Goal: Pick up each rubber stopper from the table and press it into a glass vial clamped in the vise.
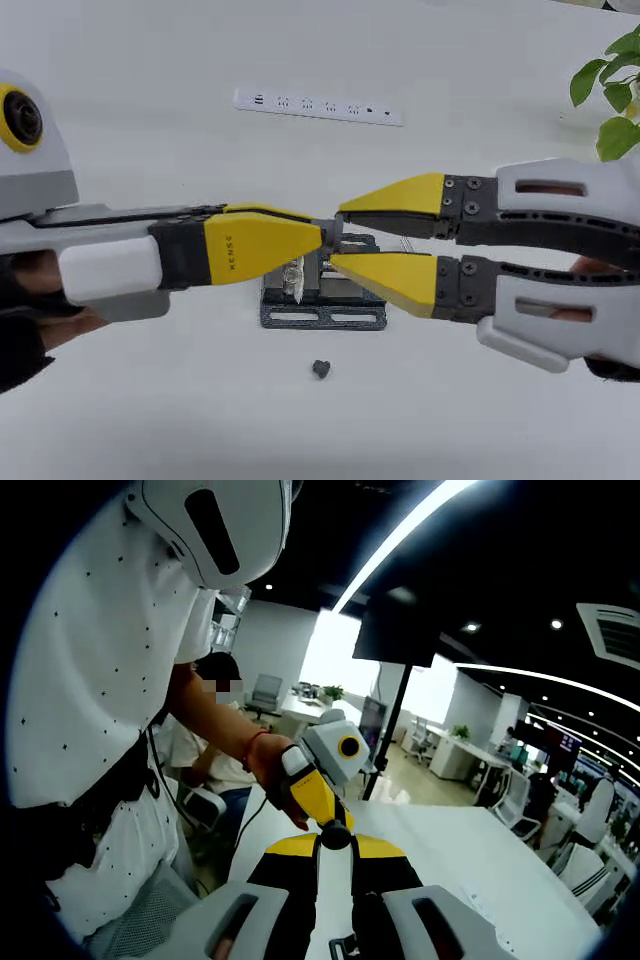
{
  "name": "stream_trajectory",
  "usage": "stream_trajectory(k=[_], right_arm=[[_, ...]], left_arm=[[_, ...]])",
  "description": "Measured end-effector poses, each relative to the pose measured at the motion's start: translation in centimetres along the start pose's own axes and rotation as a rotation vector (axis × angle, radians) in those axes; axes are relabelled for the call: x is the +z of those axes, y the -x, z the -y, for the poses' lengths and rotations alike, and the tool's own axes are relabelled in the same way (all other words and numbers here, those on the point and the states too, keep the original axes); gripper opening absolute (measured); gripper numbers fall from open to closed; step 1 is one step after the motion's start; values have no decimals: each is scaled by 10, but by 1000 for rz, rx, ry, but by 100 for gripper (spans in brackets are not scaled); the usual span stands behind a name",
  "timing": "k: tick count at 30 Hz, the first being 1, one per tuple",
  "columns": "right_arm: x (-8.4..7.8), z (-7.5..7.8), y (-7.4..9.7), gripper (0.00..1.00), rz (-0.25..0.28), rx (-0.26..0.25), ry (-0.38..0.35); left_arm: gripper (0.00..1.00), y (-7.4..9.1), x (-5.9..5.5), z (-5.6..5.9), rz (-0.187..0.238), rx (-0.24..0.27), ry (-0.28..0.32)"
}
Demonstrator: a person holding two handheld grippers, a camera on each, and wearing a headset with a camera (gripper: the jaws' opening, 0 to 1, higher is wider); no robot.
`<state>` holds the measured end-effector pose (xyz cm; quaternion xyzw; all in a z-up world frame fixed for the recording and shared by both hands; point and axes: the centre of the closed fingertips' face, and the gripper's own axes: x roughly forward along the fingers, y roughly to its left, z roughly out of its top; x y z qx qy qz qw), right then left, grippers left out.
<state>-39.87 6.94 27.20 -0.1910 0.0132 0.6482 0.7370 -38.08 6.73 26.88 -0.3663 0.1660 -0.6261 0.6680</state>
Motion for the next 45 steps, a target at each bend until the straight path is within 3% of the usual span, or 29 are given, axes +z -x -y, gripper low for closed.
stream_trajectory(k=[14, 28, 38, 45], right_arm=[[10, -1, 2, 6, 23, 25, 0], [10, -2, 3, 5, 20, 24, 7], [9, -1, 2, 5, 20, 22, -14], [5, -1, 1, 5, 11, 28, -25]], left_arm=[[3, -1, 4, 9, 17, -58, 54], [3, -1, 3, 11, 28, -59, 66], [3, -1, 4, 11, 36, -57, 41], [4, 1, 2, 7, 33, -39, -11]])
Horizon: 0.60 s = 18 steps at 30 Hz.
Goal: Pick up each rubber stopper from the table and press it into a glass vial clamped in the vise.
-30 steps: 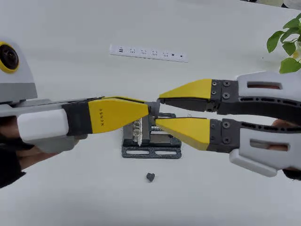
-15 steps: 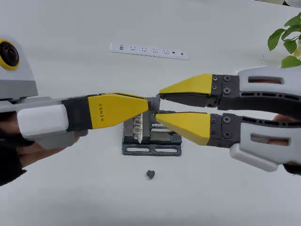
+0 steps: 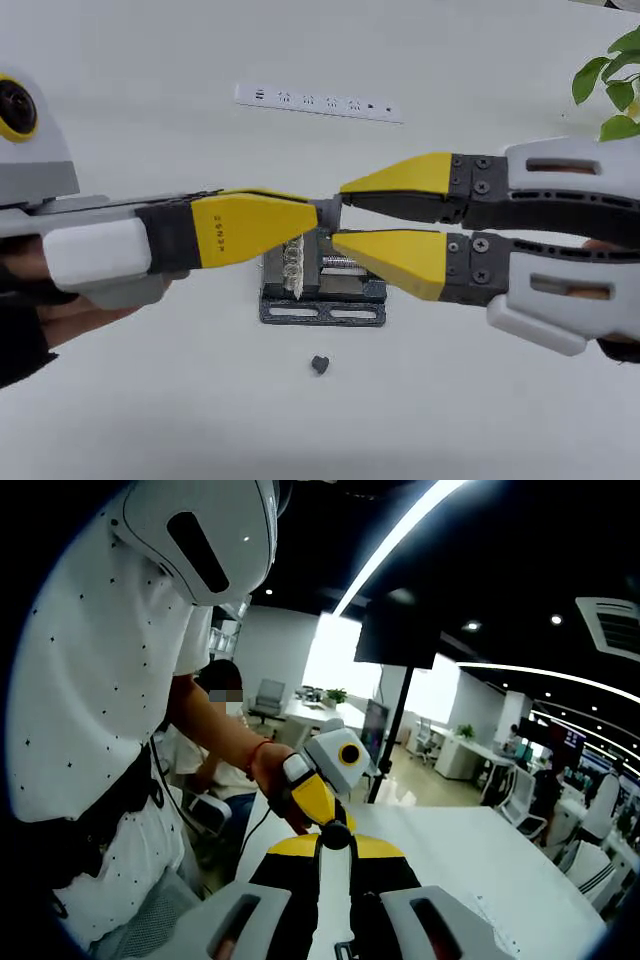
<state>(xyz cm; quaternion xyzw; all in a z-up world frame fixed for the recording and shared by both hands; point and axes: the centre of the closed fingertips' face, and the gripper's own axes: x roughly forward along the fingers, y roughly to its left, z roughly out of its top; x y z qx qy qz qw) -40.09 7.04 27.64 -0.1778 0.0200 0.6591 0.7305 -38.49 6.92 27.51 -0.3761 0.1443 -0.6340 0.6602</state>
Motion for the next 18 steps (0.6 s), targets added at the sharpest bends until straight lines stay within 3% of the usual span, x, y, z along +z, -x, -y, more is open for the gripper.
stream_trajectory(k=[10, 14, 18], right_arm=[[-5, 0, -2, 5, -8, 16, -38], [-9, 6, 0, 5, -14, 9, -74], [-17, 17, 1, 5, -36, -4, -112]], left_arm=[[7, 8, -3, -5, -15, 44, -93], [11, 17, -5, -15, -32, 115, -164], [15, 24, -11, -26, -79, 199, -260]])
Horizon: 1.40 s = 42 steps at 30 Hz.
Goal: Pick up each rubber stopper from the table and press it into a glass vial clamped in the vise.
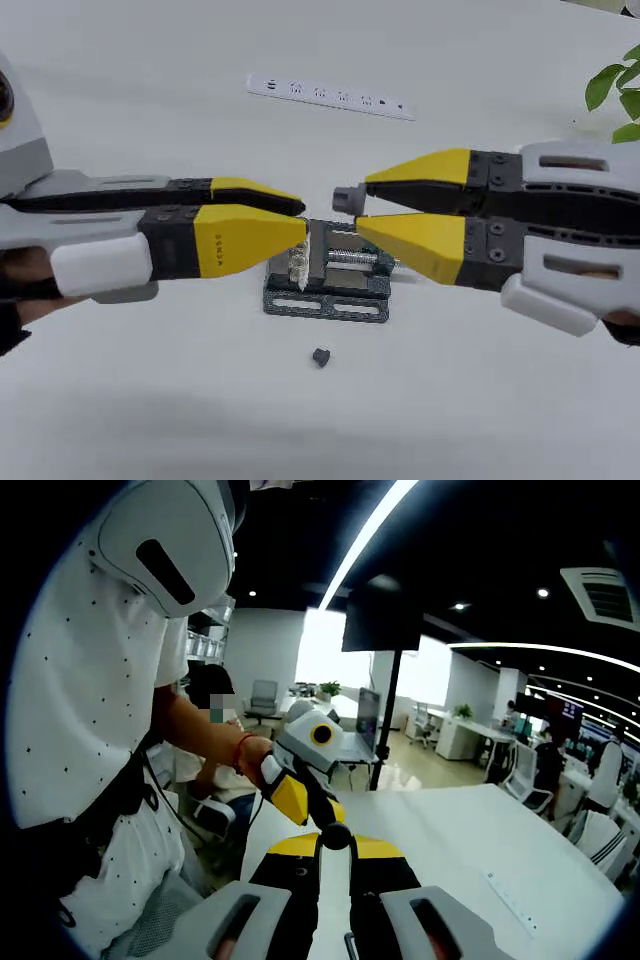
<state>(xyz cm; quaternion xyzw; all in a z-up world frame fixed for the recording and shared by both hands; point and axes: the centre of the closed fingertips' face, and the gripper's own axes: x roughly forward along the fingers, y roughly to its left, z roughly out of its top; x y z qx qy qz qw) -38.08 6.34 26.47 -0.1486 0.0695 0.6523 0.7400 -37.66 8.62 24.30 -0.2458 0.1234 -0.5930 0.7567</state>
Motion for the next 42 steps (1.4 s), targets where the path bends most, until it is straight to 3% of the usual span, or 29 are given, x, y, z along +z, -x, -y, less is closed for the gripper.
stream_trajectory(k=[1, 3, 6, 8, 16, 20, 21, 26, 30, 37, 42], right_arm=[[-3, 5, 0, 5, -8, -4, -17], [-6, 11, -1, 5, -16, -5, -46], [-13, 22, -5, 5, -42, 7, -82], [-19, 28, -8, 5, -65, 14, -86], [-52, 56, -27, 5, -252, 67, -68], [-66, 68, -38, 5, -332, 94, -51], [-75, 75, -40, 5, -372, 100, -54], [-99, 90, -57, 5, -485, 137, -39], [-121, 93, -69, 5, -576, 181, -27], [-162, 91, -80, 5, -732, 254, 4], [-190, 95, -85, 5, -813, 280, 23]], left_arm=[[17, 1, -4, -3, -19, 22, -39], [22, 2, -7, -8, -26, 57, -64], [25, 6, -18, -17, -82, 115, -135], [26, 8, -23, -21, -96, 138, -152], [39, 18, -49, -43, -201, 247, -271], [43, 18, -56, -49, -216, 268, -294], [45, 18, -59, -52, -222, 284, -303], [53, 20, -73, -65, -282, 322, -356], [59, 20, -82, -70, -319, 335, -379], [63, 22, -88, -78, -332, 354, -386], [67, 24, -90, -85, -340, 371, -406]])
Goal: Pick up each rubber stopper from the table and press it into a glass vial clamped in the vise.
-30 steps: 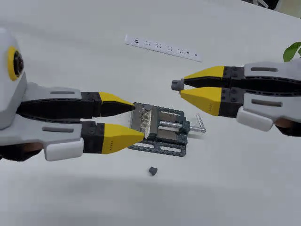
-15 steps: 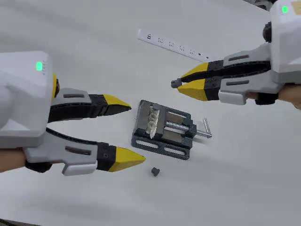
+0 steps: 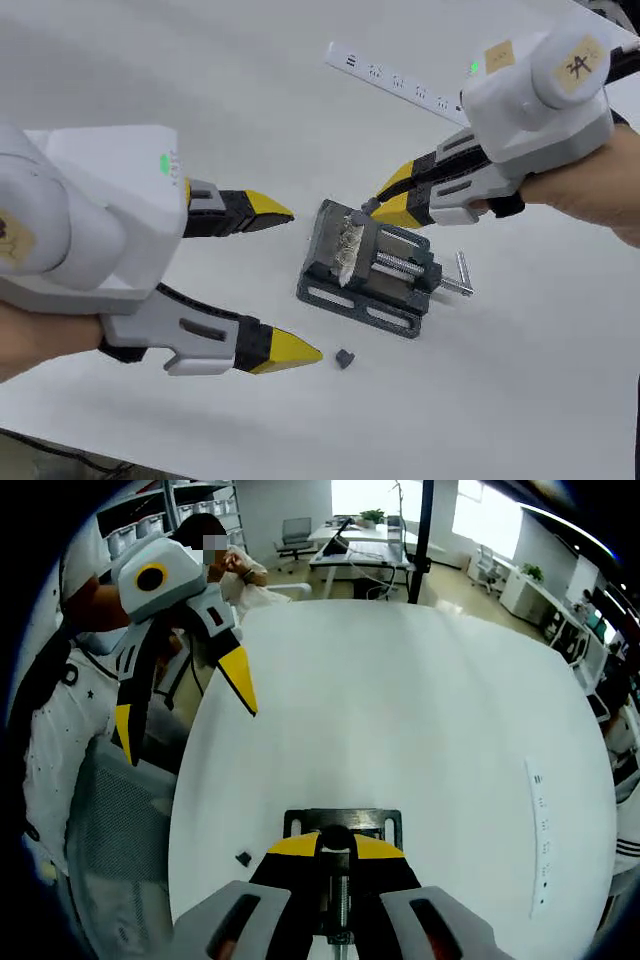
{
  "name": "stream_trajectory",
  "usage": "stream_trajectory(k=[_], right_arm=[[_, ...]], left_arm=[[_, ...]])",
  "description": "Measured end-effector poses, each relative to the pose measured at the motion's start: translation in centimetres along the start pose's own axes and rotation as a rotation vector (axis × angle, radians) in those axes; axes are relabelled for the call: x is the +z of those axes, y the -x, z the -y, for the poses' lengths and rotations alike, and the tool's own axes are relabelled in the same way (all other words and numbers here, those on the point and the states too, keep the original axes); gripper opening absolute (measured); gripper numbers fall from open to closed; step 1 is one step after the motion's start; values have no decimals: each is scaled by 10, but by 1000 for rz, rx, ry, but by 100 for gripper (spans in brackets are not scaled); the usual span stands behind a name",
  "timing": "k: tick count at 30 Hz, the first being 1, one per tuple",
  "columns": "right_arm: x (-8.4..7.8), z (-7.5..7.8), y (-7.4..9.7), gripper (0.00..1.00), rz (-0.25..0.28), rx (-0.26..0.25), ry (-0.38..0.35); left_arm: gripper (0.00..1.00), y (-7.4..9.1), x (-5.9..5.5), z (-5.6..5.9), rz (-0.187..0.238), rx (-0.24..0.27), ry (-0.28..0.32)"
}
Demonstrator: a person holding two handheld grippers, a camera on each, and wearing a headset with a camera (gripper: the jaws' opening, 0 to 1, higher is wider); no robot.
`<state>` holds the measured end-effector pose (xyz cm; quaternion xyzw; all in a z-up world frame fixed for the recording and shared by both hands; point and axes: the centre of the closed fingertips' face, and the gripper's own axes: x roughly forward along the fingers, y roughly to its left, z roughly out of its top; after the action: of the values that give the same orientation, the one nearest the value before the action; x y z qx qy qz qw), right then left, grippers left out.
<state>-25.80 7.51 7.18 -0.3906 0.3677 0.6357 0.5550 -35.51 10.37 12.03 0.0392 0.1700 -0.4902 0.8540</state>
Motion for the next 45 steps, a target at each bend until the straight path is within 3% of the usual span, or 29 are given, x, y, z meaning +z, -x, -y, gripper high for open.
stream_trajectory(k=[9, 17, 45], right_arm=[[-18, 7, -22, 5, -114, 17, 33], [-24, 8, -30, 5, -165, 28, 65], [-26, 5, -37, 4, -247, 42, 81]], left_arm=[[68, -5, -8, 5, -14, -13, -4], [71, -7, -10, 8, -3, -21, -8], [67, -7, -12, 11, 6, -31, 8]])
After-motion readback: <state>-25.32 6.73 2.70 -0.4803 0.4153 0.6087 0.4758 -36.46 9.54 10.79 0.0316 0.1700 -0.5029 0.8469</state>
